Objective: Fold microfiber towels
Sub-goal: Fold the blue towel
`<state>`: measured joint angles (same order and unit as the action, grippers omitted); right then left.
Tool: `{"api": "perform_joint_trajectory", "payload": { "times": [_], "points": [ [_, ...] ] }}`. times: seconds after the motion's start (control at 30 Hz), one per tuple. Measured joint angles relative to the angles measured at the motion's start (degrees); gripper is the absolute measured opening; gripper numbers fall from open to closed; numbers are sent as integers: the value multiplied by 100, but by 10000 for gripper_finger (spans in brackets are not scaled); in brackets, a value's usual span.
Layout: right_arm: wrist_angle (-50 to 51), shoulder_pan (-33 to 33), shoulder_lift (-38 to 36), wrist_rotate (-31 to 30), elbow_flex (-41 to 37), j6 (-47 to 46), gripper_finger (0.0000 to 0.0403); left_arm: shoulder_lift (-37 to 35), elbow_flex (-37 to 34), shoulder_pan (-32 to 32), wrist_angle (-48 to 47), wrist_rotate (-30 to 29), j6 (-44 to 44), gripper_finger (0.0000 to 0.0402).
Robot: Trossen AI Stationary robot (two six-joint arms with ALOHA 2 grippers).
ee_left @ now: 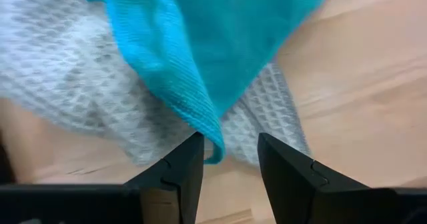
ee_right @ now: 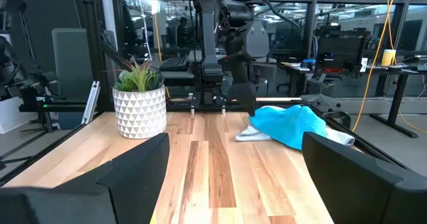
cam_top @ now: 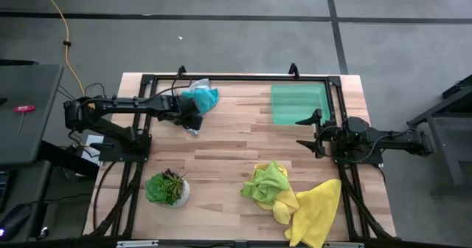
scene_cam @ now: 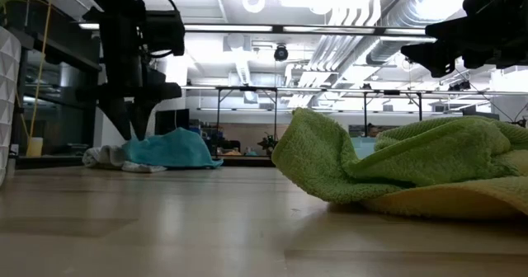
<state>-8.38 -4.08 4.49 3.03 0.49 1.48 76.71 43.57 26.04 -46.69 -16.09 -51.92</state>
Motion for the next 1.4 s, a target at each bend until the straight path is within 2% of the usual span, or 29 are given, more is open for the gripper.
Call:
{"api": "perform_joint_trajectory", "payload": {
  "times": [0.1, 0.23, 0.33, 0.7, 0.8, 0.93, 1.0, 1.17, 1.4],
  "points": [
    [0, -1, 0, -2, -1, 0, 334, 0, -105, -21, 27, -139, -142, 131],
    [0, -1, 0, -1, 0, 0, 334, 1, -465, 25, 285, 221, -303, 131],
    [0, 0, -1, 0, -1, 0, 334, 2, -636, 22, 542, 269, -482, 131],
    [0, 0, 0, -2, 0, 0, 334, 2, -655, 23, 705, 56, -424, 126],
    [2, -1, 0, -1, 0, 0, 334, 2, -655, 23, 709, 49, -274, 98],
    [1, -1, -1, -2, 0, 0, 334, -28, -653, 24, 779, 252, 48, 24],
    [2, -2, 0, 0, 0, 0, 334, -52, -588, 25, 795, 461, 172, 8],
    [2, -1, 0, -2, 0, 0, 334, -99, 207, -46, 745, 1189, 721, 3],
    [25, 0, 0, 0, 0, 0, 334, -45, 2173, -557, 792, 1533, 1511, 1]
  ]
}}
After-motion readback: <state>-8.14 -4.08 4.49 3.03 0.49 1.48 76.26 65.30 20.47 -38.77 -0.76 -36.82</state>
